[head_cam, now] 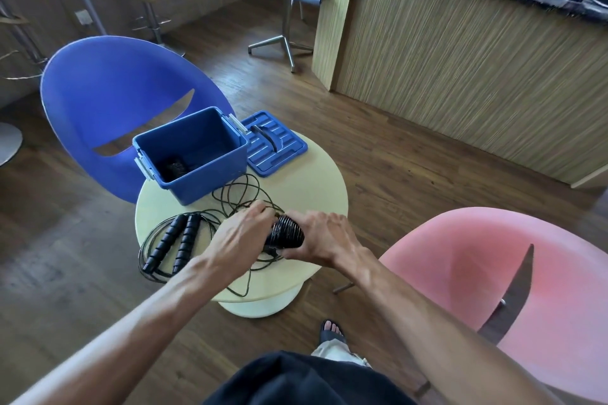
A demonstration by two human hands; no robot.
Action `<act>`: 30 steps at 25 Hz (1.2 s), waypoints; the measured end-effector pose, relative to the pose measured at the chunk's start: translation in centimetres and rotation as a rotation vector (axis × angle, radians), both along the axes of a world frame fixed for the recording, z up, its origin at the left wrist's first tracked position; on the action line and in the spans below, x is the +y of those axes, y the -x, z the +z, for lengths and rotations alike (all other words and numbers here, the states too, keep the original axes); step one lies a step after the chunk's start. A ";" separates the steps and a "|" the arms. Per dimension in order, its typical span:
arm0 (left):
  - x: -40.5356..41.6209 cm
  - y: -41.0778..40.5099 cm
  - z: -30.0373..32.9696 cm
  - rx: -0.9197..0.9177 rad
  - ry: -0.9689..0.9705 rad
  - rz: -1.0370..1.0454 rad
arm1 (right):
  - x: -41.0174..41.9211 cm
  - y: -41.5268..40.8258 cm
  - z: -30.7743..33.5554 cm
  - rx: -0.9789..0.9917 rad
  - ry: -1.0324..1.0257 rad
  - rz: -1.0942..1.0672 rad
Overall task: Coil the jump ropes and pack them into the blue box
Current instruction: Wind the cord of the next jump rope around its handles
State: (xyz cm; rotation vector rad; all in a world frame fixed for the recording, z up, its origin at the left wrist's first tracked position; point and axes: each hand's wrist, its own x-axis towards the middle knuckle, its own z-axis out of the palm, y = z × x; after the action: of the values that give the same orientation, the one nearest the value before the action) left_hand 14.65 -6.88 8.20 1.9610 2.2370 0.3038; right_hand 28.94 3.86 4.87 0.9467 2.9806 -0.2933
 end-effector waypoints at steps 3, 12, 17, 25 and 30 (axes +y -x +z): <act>-0.5 -0.6 -1.9 -0.475 -0.117 0.286 | -0.5 0.5 0.1 0.027 -0.011 -0.037; -1.9 -0.4 -2.8 -0.684 -0.158 0.564 | -1.0 0.8 -0.4 0.095 -0.004 -0.096; -2.4 -1.0 -2.6 -0.311 -0.311 0.396 | -0.8 0.9 0.0 0.116 0.010 -0.123; -3.1 -1.4 -3.1 -1.137 -0.342 0.557 | -1.0 0.7 0.1 0.166 0.085 -0.167; -3.1 -1.3 -4.0 -1.759 -0.400 0.634 | -0.9 0.9 0.5 0.189 0.113 -0.170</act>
State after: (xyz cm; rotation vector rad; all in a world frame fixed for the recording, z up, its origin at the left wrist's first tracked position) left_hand 15.92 -10.01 4.24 0.2751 1.3095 1.7140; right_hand 28.08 2.95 5.38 1.2252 3.0112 -0.5765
